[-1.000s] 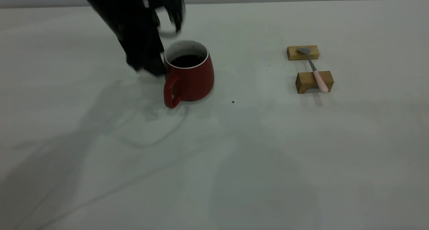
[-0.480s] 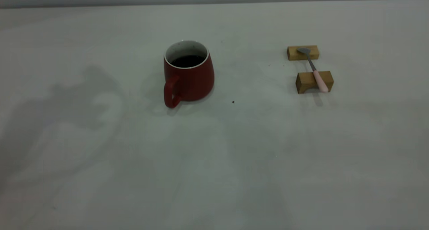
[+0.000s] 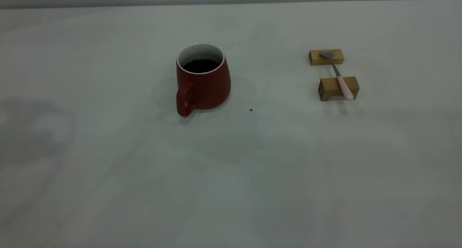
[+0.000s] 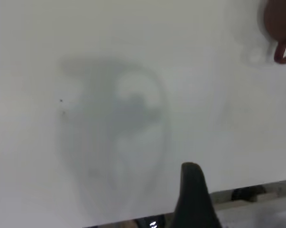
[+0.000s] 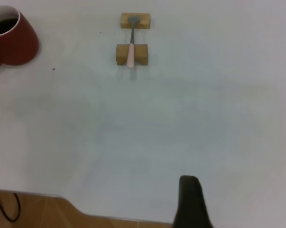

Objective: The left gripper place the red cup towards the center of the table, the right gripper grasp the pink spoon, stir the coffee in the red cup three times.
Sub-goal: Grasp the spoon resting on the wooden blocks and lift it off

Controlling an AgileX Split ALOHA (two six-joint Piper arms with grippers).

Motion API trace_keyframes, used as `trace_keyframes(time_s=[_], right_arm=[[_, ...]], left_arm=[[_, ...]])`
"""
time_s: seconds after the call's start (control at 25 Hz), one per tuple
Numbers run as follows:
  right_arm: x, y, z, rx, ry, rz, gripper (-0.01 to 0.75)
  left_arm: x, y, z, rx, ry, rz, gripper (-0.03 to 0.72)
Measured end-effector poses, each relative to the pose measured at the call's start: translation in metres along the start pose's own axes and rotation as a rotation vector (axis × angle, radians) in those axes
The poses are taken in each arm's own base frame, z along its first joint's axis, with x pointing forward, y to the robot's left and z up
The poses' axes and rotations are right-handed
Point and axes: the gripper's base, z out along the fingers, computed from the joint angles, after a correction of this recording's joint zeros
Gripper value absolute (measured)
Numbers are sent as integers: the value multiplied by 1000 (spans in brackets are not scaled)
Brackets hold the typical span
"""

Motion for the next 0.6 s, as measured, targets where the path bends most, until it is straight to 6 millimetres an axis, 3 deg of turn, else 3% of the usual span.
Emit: trace_keyframes(time_s=[0.12,0.4,0.52,0.6], right_arm=[[0,0,0,0,0,0,592],[0,0,0,0,0,0,592],[0,0,0,0,0,0,592],[0,0,0,0,0,0,592]], left_arm=[[34,-9,-21,1,-50,-18,595],[162,-38,-58,3,-267,-5,595],[216,-49,-60,-7,-401,4,595],[245,-53,-51,-12,-469,0,595]])
